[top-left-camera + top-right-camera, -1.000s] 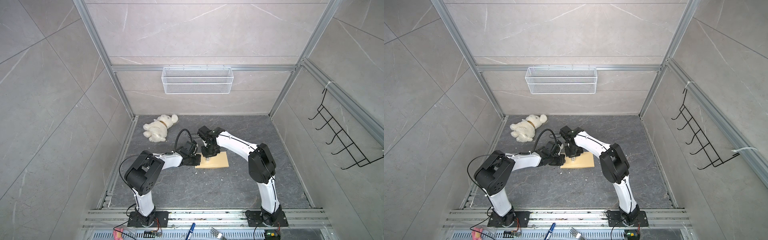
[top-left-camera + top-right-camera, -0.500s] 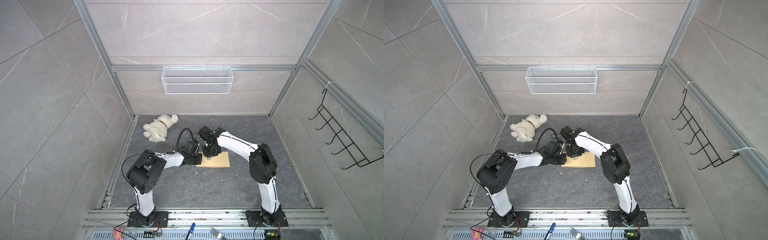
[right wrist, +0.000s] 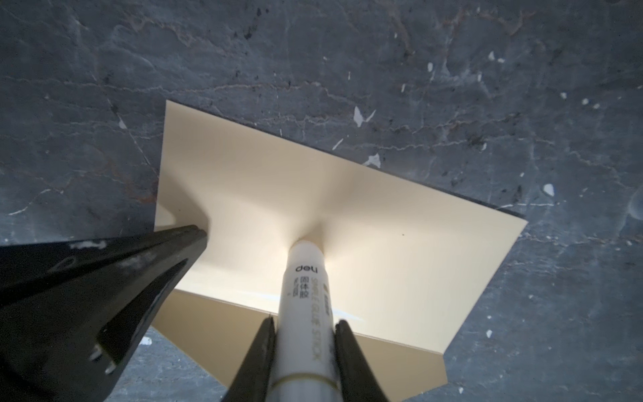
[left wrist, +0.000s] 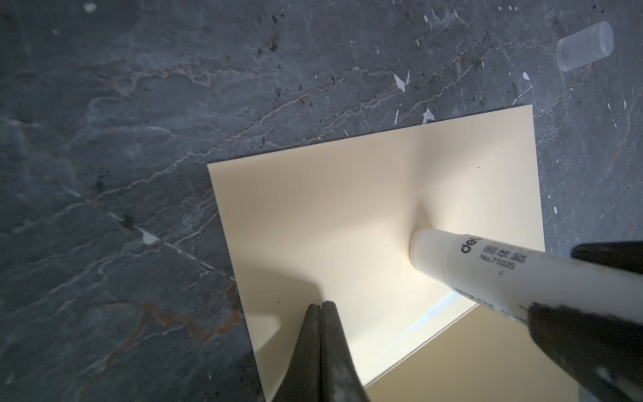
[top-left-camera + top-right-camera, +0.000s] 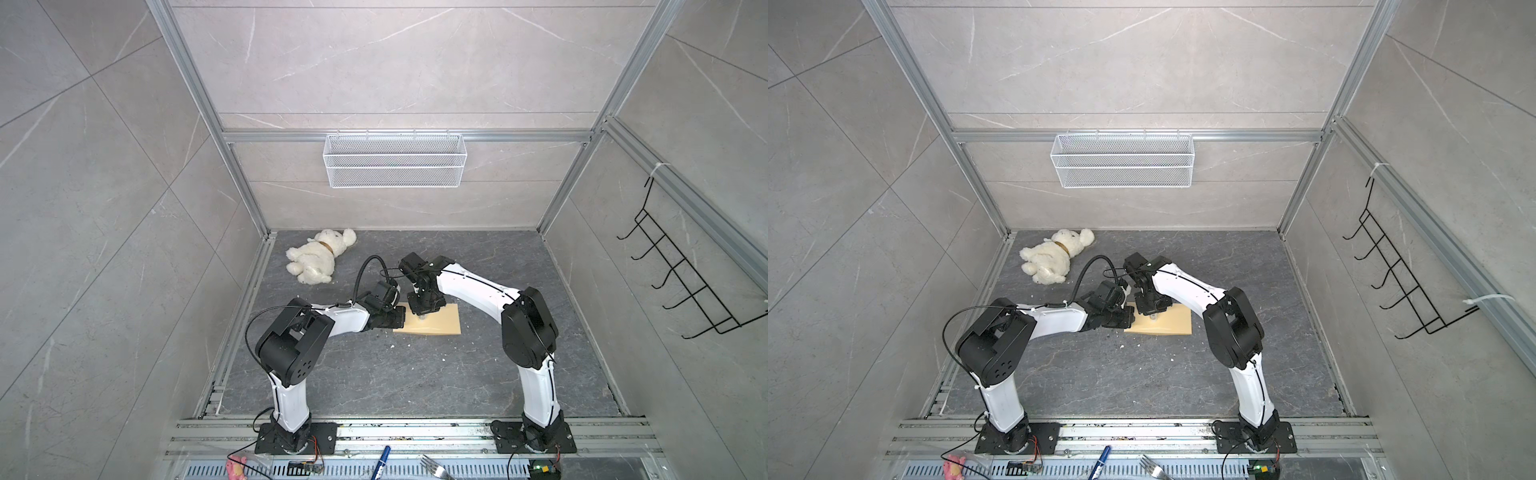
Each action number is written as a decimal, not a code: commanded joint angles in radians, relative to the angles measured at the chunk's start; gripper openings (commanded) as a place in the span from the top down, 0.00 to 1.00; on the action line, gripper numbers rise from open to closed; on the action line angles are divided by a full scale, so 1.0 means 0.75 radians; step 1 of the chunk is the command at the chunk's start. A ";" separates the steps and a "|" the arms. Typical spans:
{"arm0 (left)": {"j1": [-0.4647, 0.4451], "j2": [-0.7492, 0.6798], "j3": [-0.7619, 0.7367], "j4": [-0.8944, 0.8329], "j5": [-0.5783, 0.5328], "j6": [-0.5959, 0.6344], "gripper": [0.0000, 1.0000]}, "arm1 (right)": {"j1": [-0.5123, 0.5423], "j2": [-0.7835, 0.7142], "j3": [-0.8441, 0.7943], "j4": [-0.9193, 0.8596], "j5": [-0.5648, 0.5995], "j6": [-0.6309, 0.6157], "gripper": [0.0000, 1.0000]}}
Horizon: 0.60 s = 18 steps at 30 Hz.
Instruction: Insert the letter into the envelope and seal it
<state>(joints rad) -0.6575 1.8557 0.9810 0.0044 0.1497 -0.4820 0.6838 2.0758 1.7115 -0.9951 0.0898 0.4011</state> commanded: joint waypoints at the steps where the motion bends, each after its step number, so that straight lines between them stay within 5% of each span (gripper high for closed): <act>1: -0.002 0.107 -0.051 -0.214 -0.107 0.037 1.00 | -0.026 -0.026 -0.043 -0.073 0.101 -0.017 1.00; 18: -0.020 0.141 -0.032 -0.226 -0.118 0.052 1.00 | -0.057 -0.081 -0.113 -0.070 0.122 -0.026 1.00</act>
<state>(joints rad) -0.6697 1.8709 0.9993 0.0040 0.1314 -0.4717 0.6640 2.0407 1.6581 -0.9894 0.1089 0.3962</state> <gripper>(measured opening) 0.046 0.256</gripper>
